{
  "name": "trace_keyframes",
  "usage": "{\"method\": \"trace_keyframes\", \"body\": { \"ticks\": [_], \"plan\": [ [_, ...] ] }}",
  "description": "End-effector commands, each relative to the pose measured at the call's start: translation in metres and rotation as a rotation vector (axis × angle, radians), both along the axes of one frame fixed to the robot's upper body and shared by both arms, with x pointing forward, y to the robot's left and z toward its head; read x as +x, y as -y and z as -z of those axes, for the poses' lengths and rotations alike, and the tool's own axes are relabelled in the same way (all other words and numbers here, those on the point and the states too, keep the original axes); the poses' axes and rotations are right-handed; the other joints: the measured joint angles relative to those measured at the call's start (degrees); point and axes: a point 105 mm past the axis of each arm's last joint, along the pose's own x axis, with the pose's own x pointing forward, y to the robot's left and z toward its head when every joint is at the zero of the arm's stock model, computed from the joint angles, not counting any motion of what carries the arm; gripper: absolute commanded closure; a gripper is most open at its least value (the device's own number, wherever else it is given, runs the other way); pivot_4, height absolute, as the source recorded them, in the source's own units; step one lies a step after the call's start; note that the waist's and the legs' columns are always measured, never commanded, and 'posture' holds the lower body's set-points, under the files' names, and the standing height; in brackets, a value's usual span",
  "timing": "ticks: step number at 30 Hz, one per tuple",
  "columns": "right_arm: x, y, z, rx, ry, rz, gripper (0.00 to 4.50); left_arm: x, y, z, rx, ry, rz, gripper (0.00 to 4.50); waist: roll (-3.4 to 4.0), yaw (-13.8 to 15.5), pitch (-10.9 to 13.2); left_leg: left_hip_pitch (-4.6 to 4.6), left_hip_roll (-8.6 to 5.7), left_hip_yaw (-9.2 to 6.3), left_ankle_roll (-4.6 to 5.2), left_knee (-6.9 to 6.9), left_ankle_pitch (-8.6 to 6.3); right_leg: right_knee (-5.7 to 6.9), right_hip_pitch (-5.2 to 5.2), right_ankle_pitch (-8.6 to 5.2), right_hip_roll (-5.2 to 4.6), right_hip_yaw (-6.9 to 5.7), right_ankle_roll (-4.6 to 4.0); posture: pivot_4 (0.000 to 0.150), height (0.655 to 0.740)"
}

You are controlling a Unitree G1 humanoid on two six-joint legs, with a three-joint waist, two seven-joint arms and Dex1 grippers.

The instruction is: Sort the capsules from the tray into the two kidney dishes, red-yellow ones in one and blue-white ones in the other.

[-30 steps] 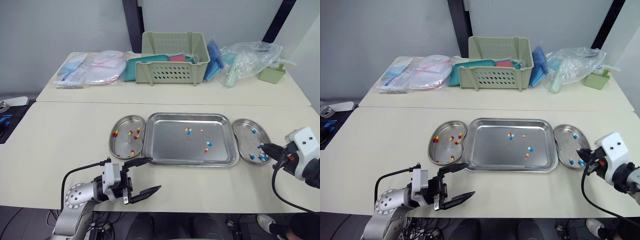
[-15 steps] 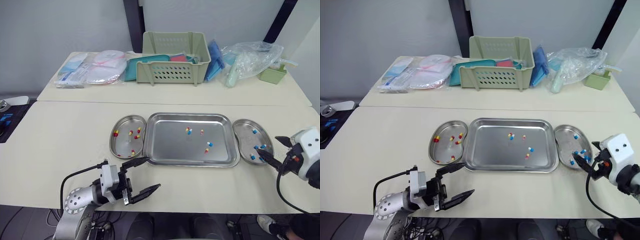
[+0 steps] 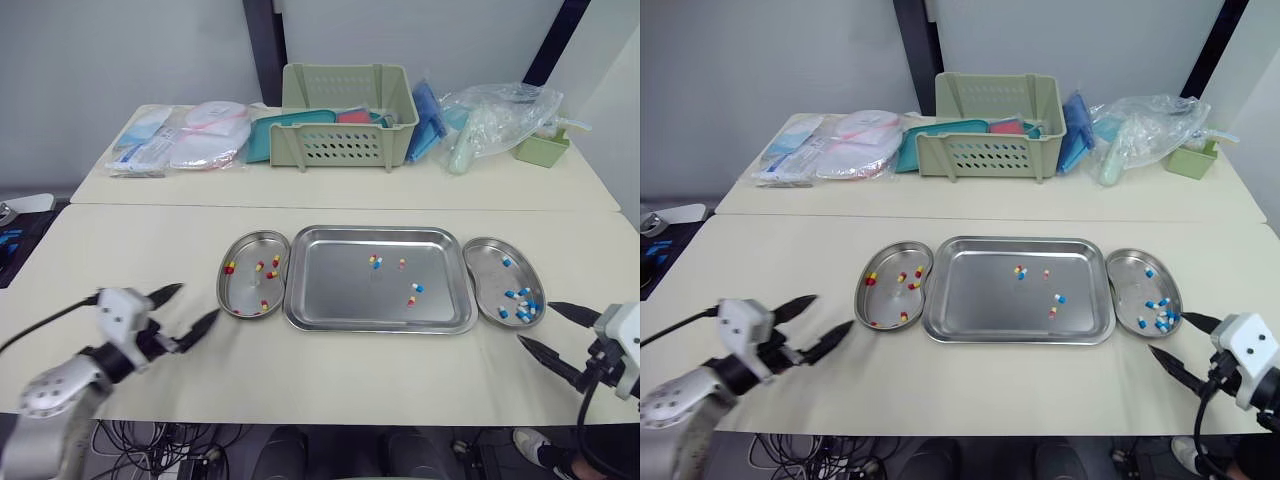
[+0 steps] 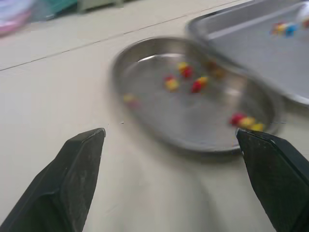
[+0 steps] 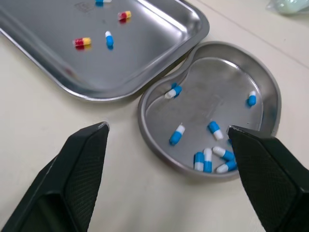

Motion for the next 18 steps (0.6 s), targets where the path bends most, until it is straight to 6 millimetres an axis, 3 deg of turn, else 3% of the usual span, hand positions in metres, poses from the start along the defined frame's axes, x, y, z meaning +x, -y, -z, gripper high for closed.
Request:
{"method": "trace_keyframes", "body": {
  "ticks": [1,5,11,18],
  "plan": [
    [-0.009,0.006,-0.005,-0.003,0.005,-0.024,0.02,-0.017,-0.037,0.004,0.033,-0.03,-0.107,0.0,-0.01,-0.02,0.01,0.0,0.0,0.02,0.0,-0.01,0.0,-0.01,0.0,0.0,0.0,0.01,0.0,0.15,0.74],
    [-0.016,0.009,0.006,-0.003,-0.02,-0.012,0.02,-0.035,-0.053,0.017,0.034,-0.078,-0.154,0.0,-0.05,0.06,0.02,0.01,0.01,0.0,0.0,-0.02,0.0,0.01,0.0,0.0,-0.01,0.0,0.0,0.15,0.74],
    [-0.02,0.01,0.011,-0.004,-0.016,0.007,0.02,-0.04,-0.056,0.022,0.032,-0.088,-0.171,0.0,-0.1,0.19,0.02,0.0,0.02,-0.01,-0.01,-0.02,-0.01,0.01,0.01,0.0,-0.02,-0.01,0.0,0.15,0.74],
    [-0.02,0.014,0.018,-0.007,-0.028,0.015,0.02,-0.04,-0.021,0.012,0.021,-0.086,-0.071,0.0,-0.12,0.15,0.03,0.0,0.03,0.0,-0.01,-0.03,-0.01,0.01,0.01,0.0,-0.01,0.01,0.0,0.15,0.74]
  ]
}}
